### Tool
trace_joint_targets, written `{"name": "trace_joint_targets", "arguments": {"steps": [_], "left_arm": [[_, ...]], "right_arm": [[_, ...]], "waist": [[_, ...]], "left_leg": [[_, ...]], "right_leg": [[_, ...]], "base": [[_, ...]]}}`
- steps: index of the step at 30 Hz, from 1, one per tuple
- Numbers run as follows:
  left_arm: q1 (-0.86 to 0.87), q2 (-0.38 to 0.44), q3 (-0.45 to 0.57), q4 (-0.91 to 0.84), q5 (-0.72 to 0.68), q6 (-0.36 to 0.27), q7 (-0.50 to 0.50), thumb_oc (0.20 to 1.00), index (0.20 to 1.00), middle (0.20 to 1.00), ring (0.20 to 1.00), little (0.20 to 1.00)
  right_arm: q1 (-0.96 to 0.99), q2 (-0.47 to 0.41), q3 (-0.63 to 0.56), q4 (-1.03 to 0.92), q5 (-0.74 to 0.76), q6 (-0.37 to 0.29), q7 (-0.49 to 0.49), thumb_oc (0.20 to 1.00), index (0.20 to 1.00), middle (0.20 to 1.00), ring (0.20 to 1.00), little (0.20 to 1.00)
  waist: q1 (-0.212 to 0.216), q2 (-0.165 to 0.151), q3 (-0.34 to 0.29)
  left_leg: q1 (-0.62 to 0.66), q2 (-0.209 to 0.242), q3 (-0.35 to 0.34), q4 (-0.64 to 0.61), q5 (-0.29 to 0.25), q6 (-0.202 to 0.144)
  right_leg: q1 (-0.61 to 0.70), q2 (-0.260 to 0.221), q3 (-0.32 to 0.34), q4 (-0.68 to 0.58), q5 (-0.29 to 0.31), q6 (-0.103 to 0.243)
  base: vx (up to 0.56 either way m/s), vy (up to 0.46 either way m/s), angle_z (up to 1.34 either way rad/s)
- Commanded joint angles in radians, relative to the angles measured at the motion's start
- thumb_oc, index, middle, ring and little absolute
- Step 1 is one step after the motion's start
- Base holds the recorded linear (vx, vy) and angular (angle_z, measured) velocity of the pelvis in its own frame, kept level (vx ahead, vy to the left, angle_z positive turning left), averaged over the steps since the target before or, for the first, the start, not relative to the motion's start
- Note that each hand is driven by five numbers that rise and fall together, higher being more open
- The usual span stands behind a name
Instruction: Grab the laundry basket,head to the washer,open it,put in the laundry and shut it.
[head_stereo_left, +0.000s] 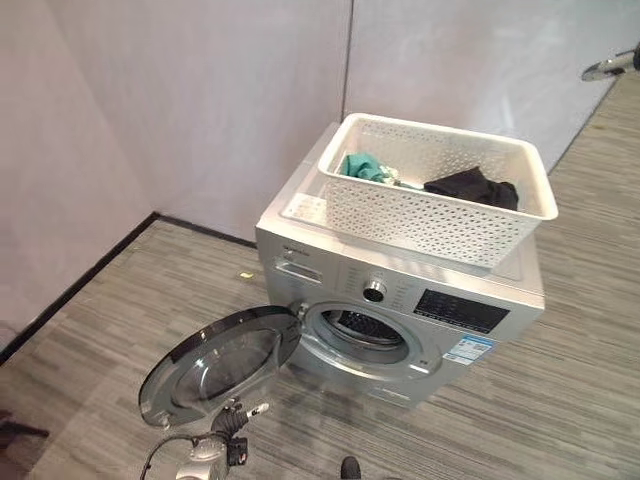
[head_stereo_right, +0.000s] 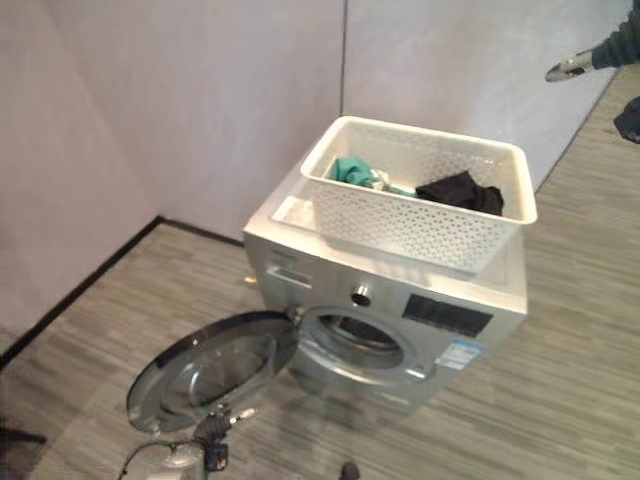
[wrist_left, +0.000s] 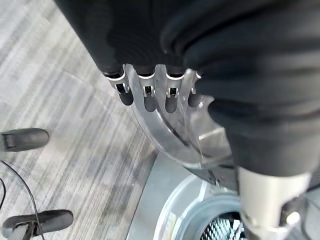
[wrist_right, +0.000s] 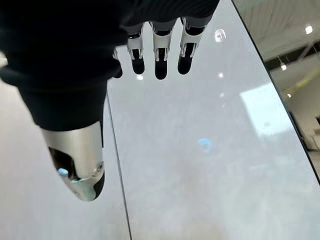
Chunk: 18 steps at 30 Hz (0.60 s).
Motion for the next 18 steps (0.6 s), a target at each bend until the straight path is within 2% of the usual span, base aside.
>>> {"name": "trace_joint_targets", "arguments": {"steps": [1,3,4,5,6,7,9,12,13,14,15,17,18], "left_arm": [[-0.038,0.066,-0.025,0.022,0.018,-0.025,-0.008,1.000,1.000,1.000,1.000,1.000],[-0.043,0.076,-0.013,0.029,0.023,-0.025,-0.006,1.000,1.000,1.000,1.000,1.000],[-0.045,0.082,-0.003,0.034,0.023,-0.027,-0.005,1.000,1.000,1.000,1.000,1.000],[-0.053,0.088,0.015,0.043,0.017,-0.029,0.002,1.000,1.000,1.000,1.000,1.000],[-0.052,0.089,0.014,0.043,0.017,-0.029,0.002,1.000,1.000,1.000,1.000,1.000],[-0.052,0.090,0.029,0.046,0.011,-0.034,0.009,1.000,1.000,1.000,1.000,1.000],[-0.045,0.096,0.055,0.038,-0.004,-0.038,0.017,1.000,1.000,1.000,1.000,1.000],[-0.015,0.103,0.095,0.025,-0.011,-0.048,0.024,1.000,1.000,1.000,1.000,1.000],[-0.009,0.105,0.104,0.025,-0.019,-0.056,0.030,1.000,1.000,1.000,1.000,1.000],[0.006,0.115,0.120,0.002,-0.044,-0.056,0.033,1.000,1.000,1.000,1.000,1.000],[0.009,0.122,0.121,-0.009,-0.052,-0.056,0.028,1.000,1.000,1.000,1.000,1.000],[0.015,0.124,0.118,-0.027,-0.062,-0.046,0.024,1.000,1.000,1.000,1.000,1.000],[0.015,0.124,0.118,-0.028,-0.062,-0.046,0.025,1.000,1.000,1.000,1.000,1.000]], "right_arm": [[0.002,-0.002,-0.084,0.036,-0.038,0.029,-0.039,1.000,1.000,1.000,1.000,1.000],[0.020,0.006,-0.108,0.029,-0.034,0.026,-0.040,1.000,1.000,1.000,1.000,1.000],[0.033,0.012,-0.120,0.030,-0.030,0.025,-0.042,1.000,1.000,1.000,1.000,1.000],[0.059,0.012,-0.139,0.028,-0.020,0.028,-0.038,1.000,1.000,1.000,1.000,1.000],[0.065,0.012,-0.145,0.026,-0.021,0.028,-0.038,1.000,1.000,1.000,1.000,1.000],[0.084,0.011,-0.158,0.017,-0.014,0.026,-0.037,1.000,1.000,1.000,1.000,1.000],[0.174,0.009,-0.224,-0.032,-0.012,0.025,-0.035,1.000,1.000,1.000,1.000,1.000],[0.339,0.002,-0.352,-0.122,-0.011,0.026,-0.014,1.000,1.000,1.000,1.000,1.000],[0.355,-0.006,-0.370,-0.141,0.003,0.012,-0.014,1.000,1.000,1.000,1.000,1.000],[0.354,-0.012,-0.388,-0.184,0.060,0.002,-0.008,1.000,1.000,1.000,1.000,1.000],[0.340,-0.022,-0.382,-0.196,0.086,-0.009,-0.005,1.000,1.000,1.000,1.000,1.000],[0.330,-0.030,-0.370,-0.206,0.122,-0.014,0.000,1.000,1.000,1.000,1.000,1.000],[0.330,-0.030,-0.370,-0.206,0.123,-0.014,0.000,1.000,1.000,1.000,1.000,1.000]], "waist": [[-0.042,-0.021,0.064],[-0.046,-0.018,0.075],[-0.046,-0.012,0.079],[-0.052,-0.004,0.080],[-0.052,-0.004,0.083],[-0.058,-0.005,0.082],[-0.067,-0.010,0.083],[-0.080,-0.024,0.054],[-0.079,-0.026,0.042],[-0.069,-0.039,0.036],[-0.060,-0.054,0.041],[-0.051,-0.073,0.043],[-0.052,-0.072,0.043]], "left_leg": [[0.021,0.012,-0.041,0.028,-0.083,0.004],[0.035,0.008,-0.041,0.032,-0.100,0.005],[0.050,0.012,-0.040,0.028,-0.112,0.001],[0.077,0.021,-0.050,0.023,-0.126,-0.017],[0.081,0.023,-0.052,0.022,-0.127,-0.018],[0.103,0.028,-0.056,0.021,-0.138,-0.026],[0.150,0.044,-0.054,0.013,-0.152,-0.035],[0.224,0.067,-0.070,-0.011,-0.132,-0.051],[0.231,0.090,-0.082,0.004,-0.085,-0.068],[0.154,0.134,-0.123,0.193,0.005,-0.074],[0.115,0.140,-0.132,0.278,0.037,-0.062],[0.052,0.167,-0.120,0.360,0.060,-0.046],[0.049,0.168,-0.121,0.364,0.058,-0.046]], "right_leg": [[-0.119,-0.100,0.053,0.403,-0.058,0.109],[-0.139,-0.117,0.053,0.394,-0.051,0.110],[-0.150,-0.134,0.046,0.355,-0.049,0.111],[-0.152,-0.167,0.051,0.262,-0.041,0.112],[-0.145,-0.166,0.048,0.257,-0.040,0.112],[-0.159,-0.186,0.062,0.203,-0.020,0.118],[-0.165,-0.196,0.070,0.116,0.020,0.132],[-0.163,-0.145,0.112,0.133,0.027,0.128],[-0.159,-0.113,0.122,0.145,0.016,0.118],[-0.140,-0.051,0.127,0.172,-0.015,0.077],[-0.123,-0.031,0.126,0.171,-0.029,0.056],[-0.077,-0.008,0.104,0.149,-0.056,0.027],[-0.076,-0.008,0.103,0.148,-0.055,0.027]], "base": [[0.00,0.080,0.34],[0.10,0.043,0.35],[0.30,-0.076,0.14],[0.25,-0.089,-0.04],[0.28,-0.121,-0.12],[0.21,-0.111,-0.13],[0.33,-0.201,-0.13],[0.34,-0.258,0.03],[0.35,-0.487,0.33],[0.29,-0.550,0.64],[0.23,-0.545,0.60],[0.11,-0.301,0.12],[0.07,-0.146,-0.30]]}}
